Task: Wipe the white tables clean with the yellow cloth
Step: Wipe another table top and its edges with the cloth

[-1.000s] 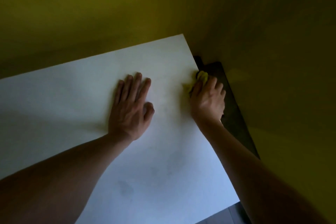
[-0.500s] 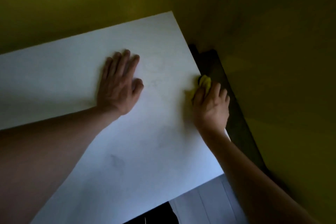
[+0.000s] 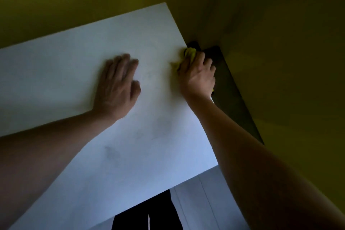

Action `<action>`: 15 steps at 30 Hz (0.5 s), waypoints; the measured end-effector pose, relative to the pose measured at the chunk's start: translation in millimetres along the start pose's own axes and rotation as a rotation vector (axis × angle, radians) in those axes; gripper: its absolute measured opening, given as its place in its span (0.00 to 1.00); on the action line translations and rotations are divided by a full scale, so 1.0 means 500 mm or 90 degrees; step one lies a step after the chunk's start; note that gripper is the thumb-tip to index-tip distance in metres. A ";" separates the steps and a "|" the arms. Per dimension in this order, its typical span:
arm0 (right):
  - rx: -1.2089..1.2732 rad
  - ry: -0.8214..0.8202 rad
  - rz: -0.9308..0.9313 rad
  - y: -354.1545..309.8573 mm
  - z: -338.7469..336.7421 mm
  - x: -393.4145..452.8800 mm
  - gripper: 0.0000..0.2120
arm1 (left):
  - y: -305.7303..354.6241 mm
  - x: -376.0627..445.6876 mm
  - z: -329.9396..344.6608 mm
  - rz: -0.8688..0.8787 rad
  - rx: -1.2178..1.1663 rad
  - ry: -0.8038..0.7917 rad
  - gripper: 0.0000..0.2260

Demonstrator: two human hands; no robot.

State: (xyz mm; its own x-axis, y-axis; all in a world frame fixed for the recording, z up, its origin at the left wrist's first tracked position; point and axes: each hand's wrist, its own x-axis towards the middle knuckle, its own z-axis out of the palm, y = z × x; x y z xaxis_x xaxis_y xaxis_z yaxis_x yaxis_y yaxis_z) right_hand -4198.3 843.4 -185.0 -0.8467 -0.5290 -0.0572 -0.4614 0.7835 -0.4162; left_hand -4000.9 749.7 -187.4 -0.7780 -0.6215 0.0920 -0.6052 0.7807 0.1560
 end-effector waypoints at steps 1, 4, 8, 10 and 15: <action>0.006 -0.007 -0.002 0.013 -0.008 -0.016 0.21 | 0.013 -0.038 0.000 0.041 -0.008 -0.008 0.26; -0.001 -0.026 0.022 0.079 -0.050 -0.098 0.20 | 0.040 -0.159 -0.004 0.109 -0.031 -0.035 0.28; -0.018 -0.053 0.049 0.192 -0.114 -0.234 0.21 | 0.052 -0.225 -0.006 0.080 -0.028 -0.055 0.31; -0.024 -0.044 0.067 0.220 -0.120 -0.265 0.21 | 0.056 -0.223 -0.004 0.079 -0.023 -0.053 0.31; -0.016 -0.017 0.085 0.157 -0.074 -0.189 0.20 | 0.056 -0.222 0.001 0.070 -0.013 -0.051 0.32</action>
State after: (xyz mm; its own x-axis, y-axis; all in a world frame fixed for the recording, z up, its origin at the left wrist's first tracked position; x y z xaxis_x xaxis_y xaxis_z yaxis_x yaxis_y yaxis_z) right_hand -4164.1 967.0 -178.9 -0.8938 -0.4279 -0.1341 -0.3521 0.8549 -0.3810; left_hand -3931.5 840.7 -193.8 -0.8507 -0.5248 0.0306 -0.5130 0.8414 0.1699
